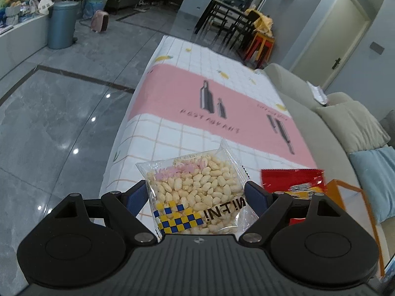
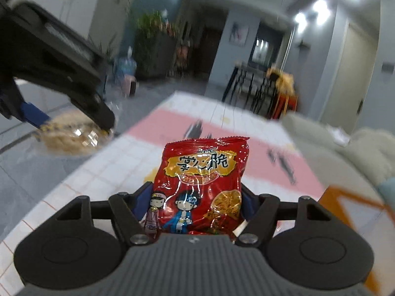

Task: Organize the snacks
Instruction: 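Carry the chip bag into the box and open the right gripper while the left carries the peanut bag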

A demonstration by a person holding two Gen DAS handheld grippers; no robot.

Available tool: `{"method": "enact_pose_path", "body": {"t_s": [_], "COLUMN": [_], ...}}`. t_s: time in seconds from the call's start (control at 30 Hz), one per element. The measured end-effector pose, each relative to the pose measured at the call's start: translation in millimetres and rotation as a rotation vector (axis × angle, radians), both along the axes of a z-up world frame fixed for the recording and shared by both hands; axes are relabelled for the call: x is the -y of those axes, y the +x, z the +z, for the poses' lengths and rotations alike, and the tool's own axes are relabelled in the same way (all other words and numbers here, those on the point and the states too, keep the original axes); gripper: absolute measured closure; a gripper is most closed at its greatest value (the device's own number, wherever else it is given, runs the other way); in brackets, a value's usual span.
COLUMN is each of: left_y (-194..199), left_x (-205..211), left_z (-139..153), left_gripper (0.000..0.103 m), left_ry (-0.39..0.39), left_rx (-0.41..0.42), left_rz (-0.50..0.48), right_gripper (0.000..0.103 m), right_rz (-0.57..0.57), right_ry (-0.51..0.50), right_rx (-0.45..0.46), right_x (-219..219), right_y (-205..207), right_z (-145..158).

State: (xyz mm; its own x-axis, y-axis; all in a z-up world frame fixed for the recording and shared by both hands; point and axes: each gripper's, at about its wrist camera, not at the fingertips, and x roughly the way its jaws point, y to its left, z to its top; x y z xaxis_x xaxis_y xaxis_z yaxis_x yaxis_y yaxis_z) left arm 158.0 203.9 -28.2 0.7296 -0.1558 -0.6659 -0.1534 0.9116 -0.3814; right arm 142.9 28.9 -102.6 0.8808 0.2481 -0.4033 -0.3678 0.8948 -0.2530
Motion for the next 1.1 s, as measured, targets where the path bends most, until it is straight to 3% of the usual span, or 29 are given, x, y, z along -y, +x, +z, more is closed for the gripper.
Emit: {"method": "enact_pose_path", "body": {"t_s": [0.2, 0.43, 0.57, 0.73, 0.8, 0.9, 1.03, 1.1], "left_y": [-13, -10, -6, 5, 11, 17, 20, 20], "left_x": [32, 102, 147, 199, 219, 243, 265, 274], "left_z": [35, 75, 86, 81, 76, 68, 58, 55], "left_gripper": [0.006, 0.006, 0.006, 0.006, 0.006, 0.006, 0.006, 0.006], "left_ry": [-0.003, 0.024, 0.028, -0.008, -0.013, 0.000, 0.013, 0.016], "left_rx": [0.071, 0.137, 0.156, 0.131, 0.119, 0.101, 0.083, 0.087], "left_rz": [-0.033, -0.118, -0.171, -0.201, -0.216, -0.229, -0.230, -0.244], "right_gripper": [0.034, 0.034, 0.034, 0.034, 0.034, 0.034, 0.034, 0.034], "right_rz": [0.001, -0.091, -0.162, -0.209, -0.195, -0.208, -0.196, -0.200], "right_ry": [0.074, 0.211, 0.293, 0.544, 0.590, 0.577, 0.572, 0.573], "right_rx": [0.090, 0.211, 0.152, -0.006, -0.090, -0.225, -0.263, -0.343], "right_x": [40, 155, 227, 304, 314, 316, 312, 312], "right_y": [-25, -42, -35, -26, -15, 6, 29, 48], "right_z": [49, 111, 122, 101, 88, 70, 59, 56]}}
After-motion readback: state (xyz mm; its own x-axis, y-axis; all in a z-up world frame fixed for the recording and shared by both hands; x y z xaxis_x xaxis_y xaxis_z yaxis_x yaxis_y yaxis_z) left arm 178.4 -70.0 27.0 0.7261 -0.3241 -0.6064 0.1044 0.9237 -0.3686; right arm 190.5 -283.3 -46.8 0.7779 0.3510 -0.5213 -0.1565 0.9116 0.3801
